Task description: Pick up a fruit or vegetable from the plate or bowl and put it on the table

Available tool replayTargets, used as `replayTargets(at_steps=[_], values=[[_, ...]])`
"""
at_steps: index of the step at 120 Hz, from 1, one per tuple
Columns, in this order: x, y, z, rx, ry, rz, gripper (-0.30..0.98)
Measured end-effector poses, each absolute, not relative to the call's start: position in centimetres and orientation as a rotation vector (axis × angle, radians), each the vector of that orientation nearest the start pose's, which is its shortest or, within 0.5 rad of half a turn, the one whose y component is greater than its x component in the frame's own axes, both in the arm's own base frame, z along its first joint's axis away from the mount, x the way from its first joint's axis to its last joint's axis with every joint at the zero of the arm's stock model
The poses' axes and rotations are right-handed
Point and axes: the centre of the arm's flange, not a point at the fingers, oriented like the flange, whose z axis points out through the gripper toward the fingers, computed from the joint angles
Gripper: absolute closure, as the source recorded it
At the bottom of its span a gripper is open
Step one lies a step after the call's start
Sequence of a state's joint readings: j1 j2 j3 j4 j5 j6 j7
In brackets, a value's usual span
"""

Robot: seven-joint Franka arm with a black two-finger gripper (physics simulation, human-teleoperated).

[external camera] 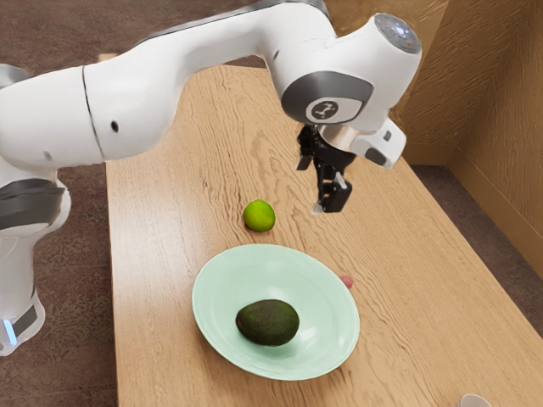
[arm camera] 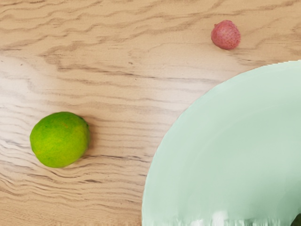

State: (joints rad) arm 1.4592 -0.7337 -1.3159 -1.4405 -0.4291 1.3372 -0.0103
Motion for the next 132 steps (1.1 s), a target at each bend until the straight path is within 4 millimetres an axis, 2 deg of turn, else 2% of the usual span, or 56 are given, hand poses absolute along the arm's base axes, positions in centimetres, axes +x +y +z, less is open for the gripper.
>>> replayTargets(at_steps=[5,10,19,30,50,61,77,100,132], values=[[48.4,-26.8,63.2,-2.835,-0.018,-0.064,0.02],[46.6,-29.1,61.8,-2.847,0.044,-0.069,0.02],[42.7,-28.6,59.5,-2.945,0.066,-0.07,0.02],[41.2,-28.1,57.5,-3.055,0.077,-0.106,0.02],[41.6,-27.6,55.5,-3.163,0.071,-0.18,0.03],[42.1,-27.5,53.6,-3.18,0.065,-0.166,0.03],[42.3,-27.3,51.8,-3.179,0.062,-0.146,0.03],[42.3,-27.2,50.8,-3.174,0.065,-0.111,0.03],[43.1,-26.5,48.3,-3.191,0.06,-0.008,0.03]])
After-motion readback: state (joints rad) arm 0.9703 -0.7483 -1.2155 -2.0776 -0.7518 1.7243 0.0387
